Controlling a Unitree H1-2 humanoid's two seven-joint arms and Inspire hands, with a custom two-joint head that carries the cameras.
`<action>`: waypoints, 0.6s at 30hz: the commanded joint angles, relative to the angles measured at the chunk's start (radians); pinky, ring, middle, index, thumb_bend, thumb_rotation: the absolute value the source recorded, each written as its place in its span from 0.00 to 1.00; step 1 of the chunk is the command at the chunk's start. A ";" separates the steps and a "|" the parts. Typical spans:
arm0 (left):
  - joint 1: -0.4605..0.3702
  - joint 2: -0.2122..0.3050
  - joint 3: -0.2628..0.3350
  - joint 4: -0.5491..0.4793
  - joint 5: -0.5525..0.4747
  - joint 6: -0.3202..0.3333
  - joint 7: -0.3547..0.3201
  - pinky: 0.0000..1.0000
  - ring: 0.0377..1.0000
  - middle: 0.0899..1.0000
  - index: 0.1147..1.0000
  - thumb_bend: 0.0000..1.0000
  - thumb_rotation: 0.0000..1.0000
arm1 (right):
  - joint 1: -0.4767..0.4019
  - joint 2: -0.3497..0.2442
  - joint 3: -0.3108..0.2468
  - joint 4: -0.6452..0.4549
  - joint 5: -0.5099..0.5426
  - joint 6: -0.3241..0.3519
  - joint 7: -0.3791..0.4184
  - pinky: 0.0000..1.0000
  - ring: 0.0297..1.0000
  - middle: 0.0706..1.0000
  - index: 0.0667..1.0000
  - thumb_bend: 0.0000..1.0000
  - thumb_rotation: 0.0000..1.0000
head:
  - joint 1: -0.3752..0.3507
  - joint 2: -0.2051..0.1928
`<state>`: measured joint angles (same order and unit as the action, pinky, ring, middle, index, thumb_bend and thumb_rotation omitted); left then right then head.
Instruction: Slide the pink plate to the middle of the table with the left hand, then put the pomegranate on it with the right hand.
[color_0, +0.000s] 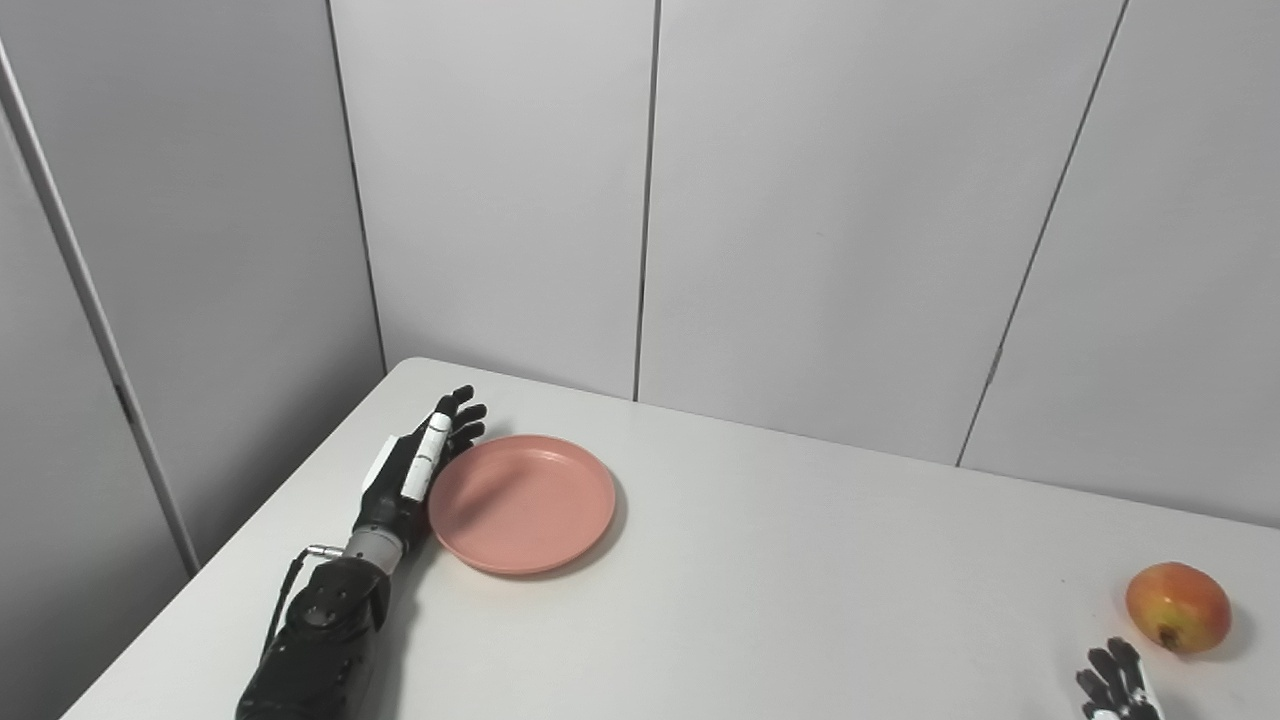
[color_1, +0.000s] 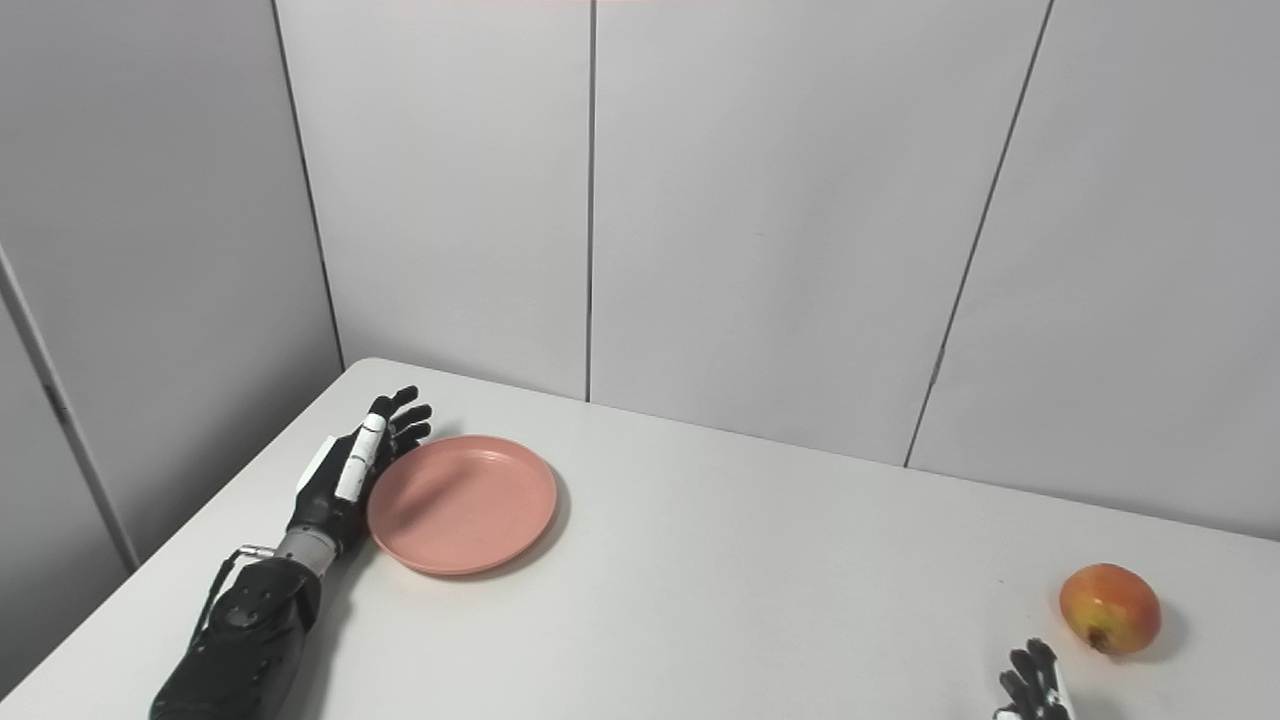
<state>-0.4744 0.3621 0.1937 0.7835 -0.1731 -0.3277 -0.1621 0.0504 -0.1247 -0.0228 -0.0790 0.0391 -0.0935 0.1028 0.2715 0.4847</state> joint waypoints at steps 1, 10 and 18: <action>-0.032 -0.002 -0.004 -0.025 -0.011 -0.008 -0.016 0.94 0.90 0.89 0.90 0.75 1.00 | -0.014 0.006 0.000 0.012 0.002 -0.017 -0.004 1.00 0.96 0.97 1.00 0.44 0.86 | -0.004 0.000; -0.019 -0.031 -0.024 -0.093 -0.009 0.035 -0.032 0.88 0.88 0.87 0.87 0.72 1.00 | -0.014 0.010 0.005 0.013 -0.016 -0.027 -0.011 0.98 0.96 0.97 1.00 0.45 0.86 | -0.013 0.001; 0.005 -0.050 -0.045 -0.181 0.005 0.103 -0.030 0.91 0.90 0.88 0.88 0.73 1.00 | -0.018 0.011 0.000 0.029 -0.018 -0.038 -0.009 0.99 0.96 0.97 1.00 0.45 0.86 | -0.018 -0.002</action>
<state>-0.4352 0.3008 0.1499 0.6382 -0.1717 -0.2222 -0.1883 0.0422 -0.1198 -0.0219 -0.0708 0.0186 -0.0944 0.1012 0.2547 0.4817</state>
